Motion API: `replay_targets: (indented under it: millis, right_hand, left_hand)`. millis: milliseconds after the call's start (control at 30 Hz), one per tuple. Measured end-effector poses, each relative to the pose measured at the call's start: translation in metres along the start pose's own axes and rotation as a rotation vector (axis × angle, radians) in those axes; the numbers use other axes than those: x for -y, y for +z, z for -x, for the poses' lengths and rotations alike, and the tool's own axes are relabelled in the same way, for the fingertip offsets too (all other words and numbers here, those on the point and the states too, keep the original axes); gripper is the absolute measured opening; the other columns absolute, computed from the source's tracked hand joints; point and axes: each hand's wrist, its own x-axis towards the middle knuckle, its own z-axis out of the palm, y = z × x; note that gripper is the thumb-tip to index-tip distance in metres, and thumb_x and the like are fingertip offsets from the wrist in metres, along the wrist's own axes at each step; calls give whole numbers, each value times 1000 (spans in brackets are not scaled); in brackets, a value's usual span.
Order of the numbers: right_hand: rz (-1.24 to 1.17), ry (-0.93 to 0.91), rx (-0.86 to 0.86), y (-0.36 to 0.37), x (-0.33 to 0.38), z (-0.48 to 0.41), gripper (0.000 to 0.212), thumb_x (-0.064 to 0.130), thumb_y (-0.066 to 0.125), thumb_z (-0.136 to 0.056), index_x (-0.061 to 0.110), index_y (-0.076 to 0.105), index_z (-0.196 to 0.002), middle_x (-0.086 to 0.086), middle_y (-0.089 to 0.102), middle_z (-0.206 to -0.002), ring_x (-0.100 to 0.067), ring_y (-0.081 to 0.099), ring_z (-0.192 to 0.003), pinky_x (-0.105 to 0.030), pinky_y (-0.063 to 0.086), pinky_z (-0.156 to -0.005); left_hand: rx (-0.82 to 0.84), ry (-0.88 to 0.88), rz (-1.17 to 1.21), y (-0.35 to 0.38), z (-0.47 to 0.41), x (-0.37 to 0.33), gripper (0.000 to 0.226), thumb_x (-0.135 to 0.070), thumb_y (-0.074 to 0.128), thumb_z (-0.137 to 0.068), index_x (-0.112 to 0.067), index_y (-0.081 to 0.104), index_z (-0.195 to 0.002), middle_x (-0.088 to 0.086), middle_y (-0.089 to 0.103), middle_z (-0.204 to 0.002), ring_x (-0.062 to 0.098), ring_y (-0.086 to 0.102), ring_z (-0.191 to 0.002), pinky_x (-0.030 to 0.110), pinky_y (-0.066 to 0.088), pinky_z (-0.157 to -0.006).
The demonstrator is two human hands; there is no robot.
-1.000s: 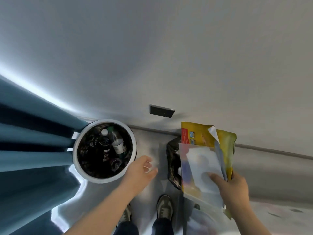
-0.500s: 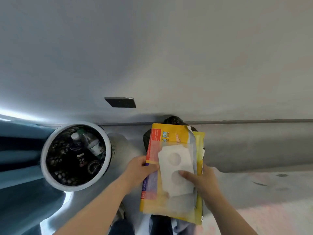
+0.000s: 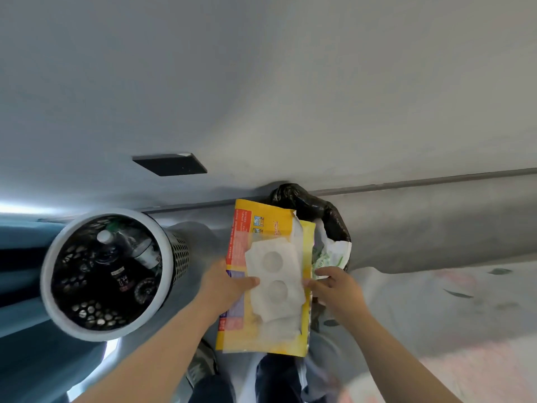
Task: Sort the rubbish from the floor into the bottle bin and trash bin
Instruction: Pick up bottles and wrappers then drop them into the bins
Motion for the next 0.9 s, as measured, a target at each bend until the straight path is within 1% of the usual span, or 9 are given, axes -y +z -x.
replay_targets:
  millis: [100,167,267,367,433,500,600,733,900]
  right_hand:
    - [181,-32,-64,-7,-6,-13,37,32,67,-87,18,57,-120,-3,65,-113,-21,61,-100,-31,50,-78]
    - [376,-94,-97,-9,-7,-22,41,29,61,-90,20,53,-129,-5,56,-127,-20,60,-102,-29,48,-80]
    - [627,-188,-77,-12,-7,-35,52,27,56,-92,25,41,-141,-3,28,-151,-22,61,-102,-32,51,-81]
    - [772,-198,-12,-14,-7,-48,57,26,52,-93,29,31,-146,-2,8,-159,-24,63,-101,-32,52,-78]
    - [872,-180,8,-16,-9,-52,56,24,51,-92,28,33,-145,-4,14,-157,-25,61,-105,-31,50,-78]
    - [937,-167,8,-18,-13,-54,54,21,50,-91,23,36,-144,-5,26,-151,-26,58,-109,-31,50,-80]
    - [933,-181,17,-22,-20,-57,53,20,51,-90,21,40,-141,-4,34,-143,-27,53,-114,-33,49,-84]
    - [910,-172,55,-25,-24,-59,58,22,51,-91,23,33,-146,-3,25,-151,-27,46,-125,-33,46,-92]
    - [855,-165,59,-24,-26,-60,59,19,49,-89,23,33,-146,-2,24,-152,-25,44,-127,-32,46,-92]
  left_hand:
    - [-35,0,-113,3,-15,5,24,-19,79,-75,-14,60,-88,4,67,-84,15,64,-77,26,51,-67]
    - [-51,4,-165,6,-22,6,23,-16,78,-74,-12,59,-85,3,65,-81,13,61,-72,25,49,-64]
    - [-67,-3,-245,12,-33,5,22,-14,76,-73,-13,54,-77,3,61,-76,14,58,-69,24,45,-59]
    - [-59,8,-380,17,-44,3,27,-15,72,-72,-19,45,-71,0,56,-76,13,55,-70,23,39,-54]
    - [-12,28,-451,23,-52,-2,27,-16,70,-70,-20,43,-71,1,58,-79,15,57,-74,23,40,-56]
    - [56,33,-504,28,-58,-12,23,-17,70,-69,-17,49,-78,3,62,-86,17,61,-80,26,48,-62]
    - [129,20,-436,37,-67,-29,28,-18,74,-65,-11,59,-88,6,66,-90,21,64,-85,30,54,-72]
    - [154,-66,-208,50,-75,-42,37,-15,79,-68,-9,63,-100,8,68,-97,23,65,-88,27,52,-65]
    - [176,-286,-370,57,-80,-33,55,-9,78,-68,-4,52,-116,14,60,-107,30,63,-93,41,58,-80]
